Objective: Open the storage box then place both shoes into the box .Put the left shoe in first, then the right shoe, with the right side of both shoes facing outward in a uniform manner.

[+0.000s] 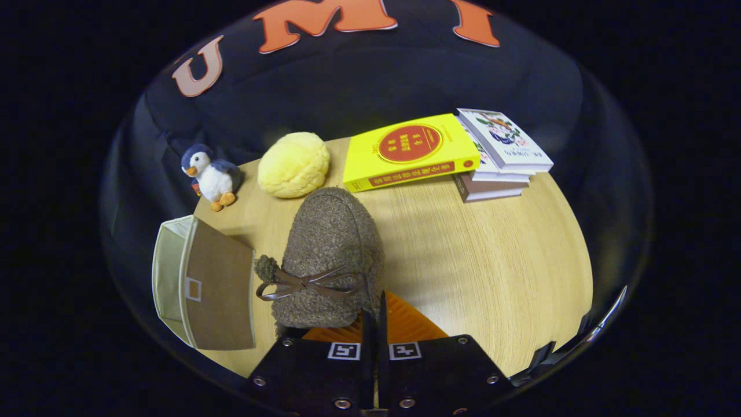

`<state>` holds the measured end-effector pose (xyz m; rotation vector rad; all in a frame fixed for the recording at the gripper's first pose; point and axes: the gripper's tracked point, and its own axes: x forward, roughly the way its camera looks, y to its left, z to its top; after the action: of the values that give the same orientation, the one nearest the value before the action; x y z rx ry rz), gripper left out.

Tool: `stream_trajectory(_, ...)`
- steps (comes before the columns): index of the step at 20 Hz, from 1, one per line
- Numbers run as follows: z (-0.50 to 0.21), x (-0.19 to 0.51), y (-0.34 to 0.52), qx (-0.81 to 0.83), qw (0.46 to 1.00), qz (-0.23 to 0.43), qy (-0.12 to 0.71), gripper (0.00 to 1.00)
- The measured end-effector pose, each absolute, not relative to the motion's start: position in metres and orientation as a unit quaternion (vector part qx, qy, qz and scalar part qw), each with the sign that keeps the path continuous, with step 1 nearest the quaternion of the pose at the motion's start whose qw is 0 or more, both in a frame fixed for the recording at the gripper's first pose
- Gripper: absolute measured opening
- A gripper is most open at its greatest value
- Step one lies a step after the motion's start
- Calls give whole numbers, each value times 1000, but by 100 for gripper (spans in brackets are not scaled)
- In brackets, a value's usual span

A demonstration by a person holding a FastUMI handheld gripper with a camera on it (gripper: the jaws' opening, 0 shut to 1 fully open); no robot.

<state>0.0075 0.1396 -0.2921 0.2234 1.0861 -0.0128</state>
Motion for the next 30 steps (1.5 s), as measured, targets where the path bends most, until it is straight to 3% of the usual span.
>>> stream_trajectory(6, -243, 20, 255, 105, 859, 45, 499, 4)
stream_trajectory(14, -231, 27, 376, 88, 853, 87, 507, 4)
stream_trajectory(30, -254, 26, 420, 79, 847, 46, 524, 4)
